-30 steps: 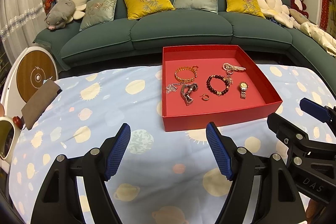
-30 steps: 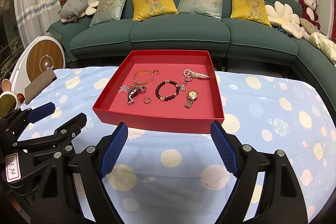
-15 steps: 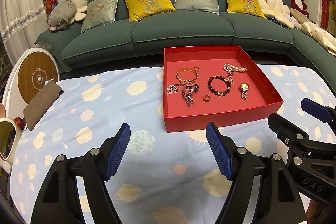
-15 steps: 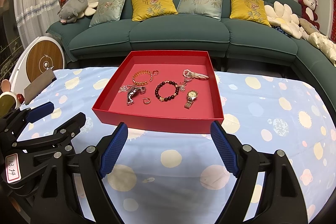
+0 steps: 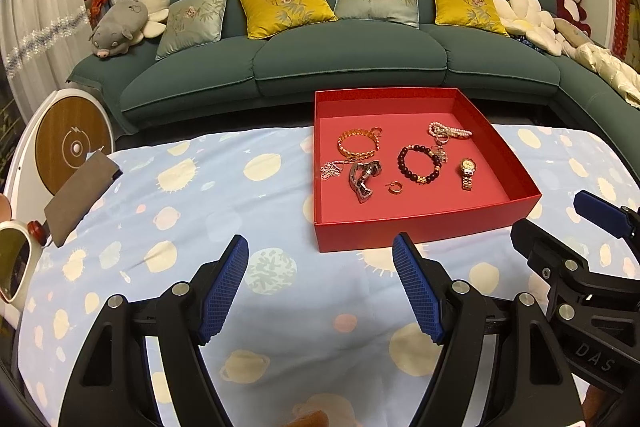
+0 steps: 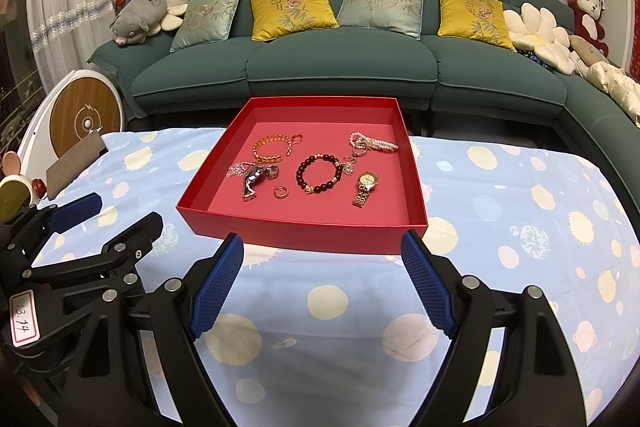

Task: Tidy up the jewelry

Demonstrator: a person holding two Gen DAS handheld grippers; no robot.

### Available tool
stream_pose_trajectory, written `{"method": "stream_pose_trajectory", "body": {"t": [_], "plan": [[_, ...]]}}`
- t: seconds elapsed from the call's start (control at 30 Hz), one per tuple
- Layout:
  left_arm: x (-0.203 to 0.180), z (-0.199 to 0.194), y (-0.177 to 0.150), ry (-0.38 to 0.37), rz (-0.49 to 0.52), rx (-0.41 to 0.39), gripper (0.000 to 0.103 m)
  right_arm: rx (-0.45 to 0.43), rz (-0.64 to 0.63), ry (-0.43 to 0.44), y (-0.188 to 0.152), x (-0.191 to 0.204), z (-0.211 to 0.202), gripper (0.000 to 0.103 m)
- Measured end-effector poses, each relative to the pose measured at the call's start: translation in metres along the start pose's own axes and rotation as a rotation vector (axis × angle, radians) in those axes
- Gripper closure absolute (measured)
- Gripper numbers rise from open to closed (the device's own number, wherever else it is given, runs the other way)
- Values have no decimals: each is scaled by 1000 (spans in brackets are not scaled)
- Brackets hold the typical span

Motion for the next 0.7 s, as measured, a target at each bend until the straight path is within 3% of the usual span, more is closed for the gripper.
{"method": "stream_pose_trajectory", "body": {"t": [0.3, 0.63, 0.7], "plan": [[0, 0, 2, 18, 13, -23, 31, 2, 0, 0, -1, 0, 0, 25], [4, 3, -1, 21, -15, 9, 31, -2, 9, 1, -3, 1, 1, 24], [4, 4, -1, 25, -21, 10, 31, -7, 10, -7, -3, 1, 0, 21]]}}
Point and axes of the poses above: each gripper's, at about its wrist camera, not at the fingertips, and z roughly the way its jaws point, x to its left, y to its top, the point moved 9 cm from there along z, roughly the way its jaws point, and after that the axes turned 6 degrees about -x, right-handed, at the moved point
